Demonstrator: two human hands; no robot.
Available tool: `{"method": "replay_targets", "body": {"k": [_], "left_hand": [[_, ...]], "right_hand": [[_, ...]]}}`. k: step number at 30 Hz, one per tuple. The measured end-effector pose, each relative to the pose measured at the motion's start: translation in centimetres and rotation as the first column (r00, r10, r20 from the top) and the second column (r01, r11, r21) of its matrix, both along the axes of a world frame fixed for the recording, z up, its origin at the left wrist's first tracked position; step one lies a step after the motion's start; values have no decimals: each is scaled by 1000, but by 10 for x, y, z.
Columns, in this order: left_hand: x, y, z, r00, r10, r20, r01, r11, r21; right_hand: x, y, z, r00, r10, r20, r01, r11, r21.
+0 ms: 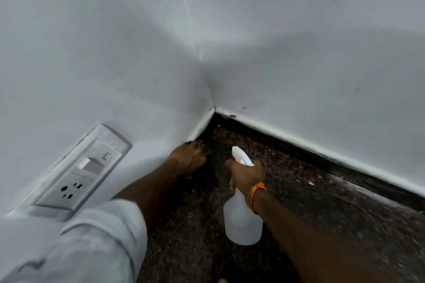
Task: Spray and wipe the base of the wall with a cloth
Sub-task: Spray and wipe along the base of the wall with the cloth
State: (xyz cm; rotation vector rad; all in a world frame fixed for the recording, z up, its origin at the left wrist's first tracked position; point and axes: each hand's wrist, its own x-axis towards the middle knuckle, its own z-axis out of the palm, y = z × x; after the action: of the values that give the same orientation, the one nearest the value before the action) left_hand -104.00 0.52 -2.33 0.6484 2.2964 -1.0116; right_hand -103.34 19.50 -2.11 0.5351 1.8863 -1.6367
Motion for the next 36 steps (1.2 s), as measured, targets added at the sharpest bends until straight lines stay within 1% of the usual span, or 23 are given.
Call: {"method": "replay_targets", "body": {"k": [2,3,4,6,7,9,11,12,13,15,16,17,19,22,24,26,28,29,30,31,33,35,36], "left_hand": [[-23,5,4,1000,2,-16,-2,1000,-18],[-41,9,7,996,-4,-89,1,999,-40],[-59,15,10,992,-16,-125,11,999,-34],[-92,18,7,986,-1,-165,15,996,84],[-99,19,4,987,17,-157,0,994,106],[-89,14,-5,999,16,-45,-11,993,116],[-54,2,-28,997,-43,64,37,995,90],[-39,-3,-39,997,-21,71,14,996,90],[-35,-5,-42,998,-62,13,59,990,129],[-55,6,-31,994,-100,-38,102,992,79],[-70,13,-19,990,-62,-130,73,994,84],[-86,16,-15,973,-4,-229,35,991,129],[-100,24,-9,955,116,-271,-82,987,135],[-79,25,-25,988,100,-114,-87,990,111],[-53,17,-36,969,245,-18,-238,954,184],[-46,10,-33,919,389,-64,-339,863,375],[-39,11,-26,846,528,-80,-414,743,527],[-37,14,-22,795,603,-67,-440,650,619],[-34,19,-23,729,684,-38,-462,532,710],[-32,25,-23,649,760,-14,-469,415,780],[-35,40,-24,445,893,64,-483,180,857],[-53,52,-28,162,968,190,-452,-98,887],[-63,57,-29,30,963,269,-424,-232,876]], "right_hand": [[-2,3,-12,1000,9,17,-8,999,-32],[-5,5,-18,1000,6,27,-5,999,-46],[-10,8,-23,1000,6,26,-5,998,-58],[-19,14,-28,1000,-10,10,10,998,-64],[-24,17,-27,1000,-1,-7,1,998,-59],[-27,23,-23,1000,-5,-27,4,999,-52],[-27,24,-23,999,-7,-35,6,999,-33],[-27,24,-23,1000,-1,-26,0,1000,-18],[-28,23,-24,1000,12,-15,-12,1000,-5],[-30,16,-31,999,39,-16,-38,999,28],[-32,12,-33,999,45,-28,-44,998,37],[-34,8,-33,999,38,-29,-37,999,29],[-37,4,-29,1000,5,-12,-5,1000,-1],[-39,2,-21,999,-19,-30,18,999,-33],[-39,0,-21,997,-14,-70,13,1000,-8],[-37,-3,-23,994,-15,-104,18,999,29],[-31,-8,-22,992,-16,-122,25,997,71],[-29,-9,-23,992,-32,-124,43,996,84],[-26,-10,-26,992,-53,-118,65,993,96],[-25,-9,-30,991,-64,-113,76,991,107],[-22,-6,-26,990,-72,-121,88,987,134],[-22,1,-23,987,-82,-140,104,983,153],[-22,4,-21,985,-98,-139,120,980,157]]}}
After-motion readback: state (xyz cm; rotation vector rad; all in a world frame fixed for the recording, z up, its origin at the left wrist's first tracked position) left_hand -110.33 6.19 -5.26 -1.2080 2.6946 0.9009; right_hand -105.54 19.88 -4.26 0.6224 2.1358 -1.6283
